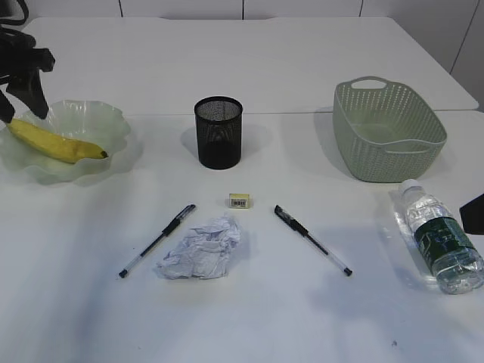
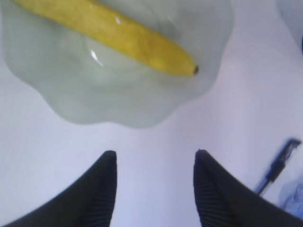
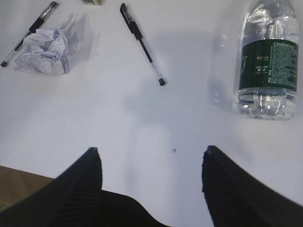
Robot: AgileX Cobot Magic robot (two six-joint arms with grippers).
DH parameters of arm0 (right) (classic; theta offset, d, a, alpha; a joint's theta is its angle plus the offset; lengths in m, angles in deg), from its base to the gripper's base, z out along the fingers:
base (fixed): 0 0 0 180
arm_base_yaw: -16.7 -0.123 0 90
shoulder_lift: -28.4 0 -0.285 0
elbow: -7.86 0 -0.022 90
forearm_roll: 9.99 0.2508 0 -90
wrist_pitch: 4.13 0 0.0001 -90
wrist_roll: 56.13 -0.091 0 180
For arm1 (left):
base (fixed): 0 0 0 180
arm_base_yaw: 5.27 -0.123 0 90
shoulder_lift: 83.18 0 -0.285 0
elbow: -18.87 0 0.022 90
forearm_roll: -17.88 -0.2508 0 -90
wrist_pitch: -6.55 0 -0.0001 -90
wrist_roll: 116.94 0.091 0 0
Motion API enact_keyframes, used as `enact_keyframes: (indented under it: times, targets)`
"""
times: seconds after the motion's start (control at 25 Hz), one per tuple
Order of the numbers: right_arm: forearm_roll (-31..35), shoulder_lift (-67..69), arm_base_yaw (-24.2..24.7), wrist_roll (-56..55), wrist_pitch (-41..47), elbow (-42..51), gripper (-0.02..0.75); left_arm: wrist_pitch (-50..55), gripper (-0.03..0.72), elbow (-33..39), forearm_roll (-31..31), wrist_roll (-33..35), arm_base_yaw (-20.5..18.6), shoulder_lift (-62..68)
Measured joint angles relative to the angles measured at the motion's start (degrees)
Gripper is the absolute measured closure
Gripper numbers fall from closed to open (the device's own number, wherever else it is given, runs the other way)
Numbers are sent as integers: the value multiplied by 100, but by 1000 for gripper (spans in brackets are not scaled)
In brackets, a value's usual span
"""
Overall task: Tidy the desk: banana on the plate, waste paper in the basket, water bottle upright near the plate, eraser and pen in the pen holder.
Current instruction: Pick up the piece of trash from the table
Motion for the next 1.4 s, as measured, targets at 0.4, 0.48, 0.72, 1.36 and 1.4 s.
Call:
enact_keyframes:
  times: [0.4, 0.48, 0.72, 1.36, 1.4]
  targets:
    - [-11, 0, 0, 0, 121, 0, 242, -182, 338, 1653, -12, 228, 145, -1003]
    - [-11, 0, 0, 0, 121, 0, 242, -272, 338, 2027, -20, 228, 145, -1318]
    - [-35, 10, 0, 0, 159, -12, 242, -338, 340, 2991, -20, 286, 145, -2159]
    - [-372, 1256, -833, 415, 493, -1335, 242, -683, 340, 4819, 166, 330, 145, -4208]
    - [-469, 1417, -1026, 427, 493, -1431, 242, -683, 340, 4819, 166, 330, 145, -4298]
